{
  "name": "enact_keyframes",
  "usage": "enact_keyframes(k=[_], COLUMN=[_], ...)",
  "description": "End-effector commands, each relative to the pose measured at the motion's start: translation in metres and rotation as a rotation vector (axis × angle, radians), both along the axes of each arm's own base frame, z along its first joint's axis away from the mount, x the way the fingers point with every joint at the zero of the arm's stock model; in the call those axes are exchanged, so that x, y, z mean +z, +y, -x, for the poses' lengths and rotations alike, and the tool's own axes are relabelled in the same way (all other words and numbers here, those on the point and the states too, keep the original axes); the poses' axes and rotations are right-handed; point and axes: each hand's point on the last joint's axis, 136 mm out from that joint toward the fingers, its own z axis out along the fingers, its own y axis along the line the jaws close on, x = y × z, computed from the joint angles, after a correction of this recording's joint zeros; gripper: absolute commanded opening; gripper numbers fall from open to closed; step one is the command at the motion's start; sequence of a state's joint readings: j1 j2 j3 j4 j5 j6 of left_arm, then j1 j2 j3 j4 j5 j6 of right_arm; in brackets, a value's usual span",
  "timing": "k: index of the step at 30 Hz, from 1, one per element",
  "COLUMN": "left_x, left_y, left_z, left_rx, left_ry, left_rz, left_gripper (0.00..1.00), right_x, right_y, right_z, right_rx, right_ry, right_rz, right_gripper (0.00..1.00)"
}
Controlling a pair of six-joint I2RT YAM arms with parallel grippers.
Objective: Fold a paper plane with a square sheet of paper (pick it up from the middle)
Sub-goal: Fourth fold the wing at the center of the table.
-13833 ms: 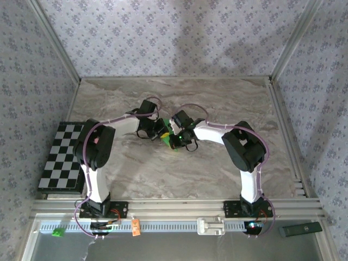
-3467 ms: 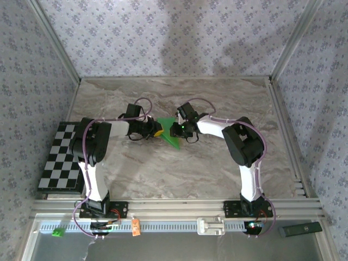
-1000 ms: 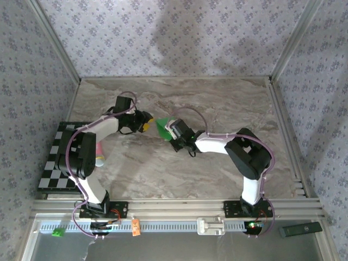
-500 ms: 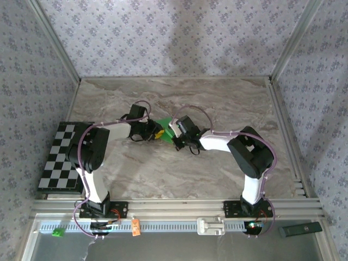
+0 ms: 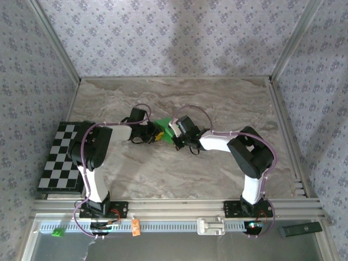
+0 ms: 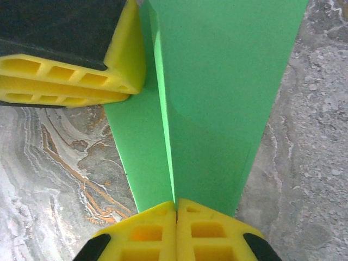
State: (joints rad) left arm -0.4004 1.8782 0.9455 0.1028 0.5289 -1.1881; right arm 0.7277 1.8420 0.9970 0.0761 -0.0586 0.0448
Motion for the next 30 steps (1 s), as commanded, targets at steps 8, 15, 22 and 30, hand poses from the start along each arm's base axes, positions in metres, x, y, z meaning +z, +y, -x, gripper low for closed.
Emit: enact_keyframes(k=[8,15,22,30], left_x=[-0.011,-0.012,-0.011,-0.009], left_y=[0.000,-0.001,-0.003,-0.004], left_z=[0.004,0.005,0.006,0.006], left_rx=[-0.005,-0.012,-0.020,-0.028], left_ry=[0.041,0.047,0.049,0.046], left_rz=[-0.026,-0.023,-0.011,-0.004], left_gripper=[0.19,0.19,0.22,0.26], right_x=[0.003,0.001,-0.003,-0.006], right_y=[0.002,0.004,0.006,0.006], right_z=[-0.001,-0.003,-0.003,-0.004], right_rx=[-0.005,-0.001,0.007,-0.004], right_ry=[-0.042,-0.059,-0.067,-0.074], right_rz=[0.071,0.101,0.129,0.147], right_gripper=[0.24,0.27,0.30,0.34])
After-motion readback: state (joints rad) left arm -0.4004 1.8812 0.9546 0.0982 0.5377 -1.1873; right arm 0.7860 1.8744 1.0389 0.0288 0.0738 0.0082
